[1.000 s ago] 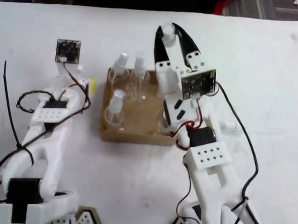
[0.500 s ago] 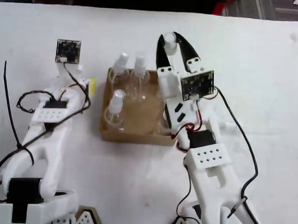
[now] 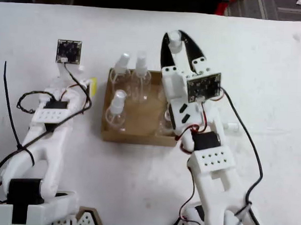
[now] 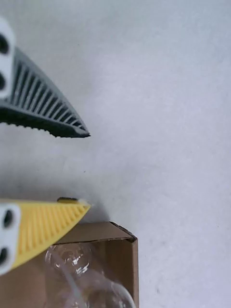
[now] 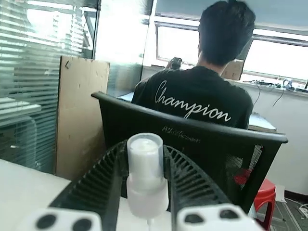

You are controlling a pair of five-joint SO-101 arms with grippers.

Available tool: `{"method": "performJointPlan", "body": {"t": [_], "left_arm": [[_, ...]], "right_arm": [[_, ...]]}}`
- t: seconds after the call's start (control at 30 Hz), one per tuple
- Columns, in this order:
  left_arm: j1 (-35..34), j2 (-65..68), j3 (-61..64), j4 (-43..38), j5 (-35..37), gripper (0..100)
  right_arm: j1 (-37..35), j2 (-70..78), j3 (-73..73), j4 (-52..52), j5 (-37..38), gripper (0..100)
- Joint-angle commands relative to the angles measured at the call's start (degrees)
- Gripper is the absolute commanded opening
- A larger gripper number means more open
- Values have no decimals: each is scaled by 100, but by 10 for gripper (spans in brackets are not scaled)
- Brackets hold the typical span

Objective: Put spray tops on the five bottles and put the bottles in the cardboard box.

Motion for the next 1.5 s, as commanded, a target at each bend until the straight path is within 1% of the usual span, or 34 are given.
{"method": "performJointPlan", "body": {"t": [0.0,0.07,0.13,0.53,0.73,1.0,1.47], "left_arm": [[57,-198,-18,-105,-62,195],[57,-189,-18,-114,-62,195],[57,-189,-18,-123,-62,195],[57,-189,-18,-105,-62,195],[57,-189,-18,-114,-62,195],[57,-189,-18,-97,-62,195],[57,-198,-18,-97,-62,195]], "right_arm": [[-22,-690,-290,681,-44,15],[-110,-866,-281,1086,-44,15],[-189,-910,-273,1235,-44,15],[-207,-892,-299,558,-18,15],[-215,-831,-273,593,-44,15],[-171,-13,-299,558,-44,15],[-207,75,-105,558,-53,15]]}}
